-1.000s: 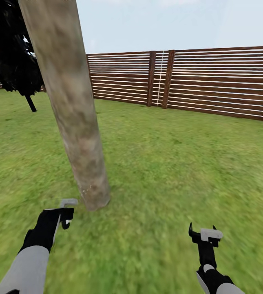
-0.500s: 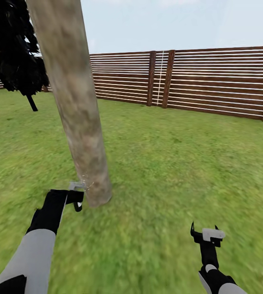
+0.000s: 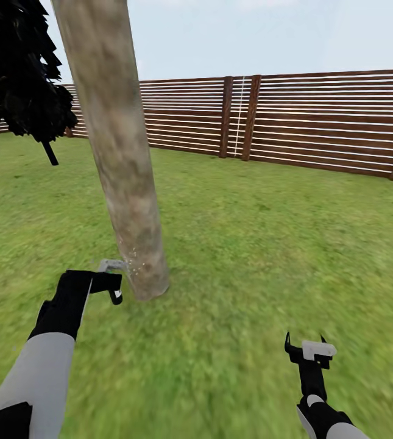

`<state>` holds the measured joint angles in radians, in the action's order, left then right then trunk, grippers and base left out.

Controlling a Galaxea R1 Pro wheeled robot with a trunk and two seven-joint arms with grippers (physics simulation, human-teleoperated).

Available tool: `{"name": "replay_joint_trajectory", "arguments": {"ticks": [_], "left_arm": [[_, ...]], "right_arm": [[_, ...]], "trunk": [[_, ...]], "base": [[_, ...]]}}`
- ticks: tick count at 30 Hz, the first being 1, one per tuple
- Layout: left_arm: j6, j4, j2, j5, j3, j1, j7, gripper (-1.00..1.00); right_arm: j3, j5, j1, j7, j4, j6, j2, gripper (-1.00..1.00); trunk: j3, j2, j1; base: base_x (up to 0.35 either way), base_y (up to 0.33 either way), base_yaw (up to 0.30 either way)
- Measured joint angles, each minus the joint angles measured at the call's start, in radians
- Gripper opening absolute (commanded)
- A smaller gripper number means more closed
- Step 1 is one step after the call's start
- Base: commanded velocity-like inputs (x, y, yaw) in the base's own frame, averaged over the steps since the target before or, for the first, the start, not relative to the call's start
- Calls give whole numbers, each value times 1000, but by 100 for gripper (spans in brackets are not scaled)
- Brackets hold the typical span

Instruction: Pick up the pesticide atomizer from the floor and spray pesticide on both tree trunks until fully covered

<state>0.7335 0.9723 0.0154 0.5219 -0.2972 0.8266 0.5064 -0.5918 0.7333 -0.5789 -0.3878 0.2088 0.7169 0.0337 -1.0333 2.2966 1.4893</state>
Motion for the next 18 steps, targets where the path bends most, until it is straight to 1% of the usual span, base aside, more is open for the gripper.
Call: {"name": "replay_joint_trajectory", "arguments": {"ticks": [1, 2, 3, 4, 5, 6, 7, 8, 9, 10, 11, 12, 14, 16, 17, 18], "left_arm": [[0, 0, 6, 2, -1, 14, 0, -100], [-2, -1, 28, 11, -6, 39, 1, -100], [1, -1, 60, 10, -7, 53, 1, -100], [12, -2, 79, 7, -5, 59, 2, -100], [42, -1, 83, 2, -1, 61, 3, -100], [70, 0, 80, -2, 3, 64, 5, -100], [101, 1, 53, -8, 36, 72, 16, -100], [116, 1, 23, -21, 79, 83, 21, -100], [120, 3, 10, -11, 105, 98, 22, -100], [149, 14, 2, -7, 122, 118, 24, -100], [171, 23, 1, 0, 127, 126, 24, -100], [207, 40, 7, 3, 131, 134, 25, -100], [229, 59, 22, 7, 129, 144, 27, -100], [236, 84, 57, 8, 126, 150, 28, -100], [238, 93, 82, -2, 125, 150, 38, -100], [241, 97, 92, -14, 126, 145, 54, -100]], "right_arm": [[0, 0, 0, 0, 0, 0, 0, 100], [0, 0, 0, 0, 0, 0, 0, 100], [0, 0, 0, 0, 0, 0, 0, 100], [0, 0, 0, 0, 0, 0, 0, 100], [0, 0, 0, 0, 0, 0, 0, 100], [0, 0, 0, 0, 1, 0, 0, 100], [0, 0, 0, 0, 0, 0, 0, 100], [0, 0, 0, 0, 0, 0, 0, 100], [0, 0, 0, 0, 0, 0, 0, 100], [0, 0, 0, 0, 0, 0, 0, 100], [0, 0, 0, 0, 0, 0, 0, 100], [0, 0, 0, 0, 0, 0, 0, 100], [0, 0, 0, 0, 0, 0, 0, 100], [0, 0, 0, 0, 0, 0, 0, 100], [0, 0, 0, 0, 0, 0, 0, 100], [0, 0, 0, 0, 0, 0, 0, 100]], "trunk": [[0, 0, 0], [0, 0, 0], [0, 0, 0], [0, 0, 0], [0, 0, 0], [0, 0, 0], [0, 0, 0], [0, 0, 0], [0, 0, 0], [0, 0, 0], [0, 0, 0], [0, 0, 0], [0, 0, 0], [0, 0, 0], [0, 0, 0], [0, 0, 0]], "base": [[-33, 0, 0], [-13, 0, 0], [-7, 0, 0], [-3, 0, 0], [-1, 0, 0], [0, 0, 0], [0, 0, 0], [0, 0, 0], [0, 0, 0], [0, 0, 0], [0, 0, 0], [0, 0, 0], [0, 0, 0], [0, 0, 0], [0, 0, 0], [0, 0, 0]]}}
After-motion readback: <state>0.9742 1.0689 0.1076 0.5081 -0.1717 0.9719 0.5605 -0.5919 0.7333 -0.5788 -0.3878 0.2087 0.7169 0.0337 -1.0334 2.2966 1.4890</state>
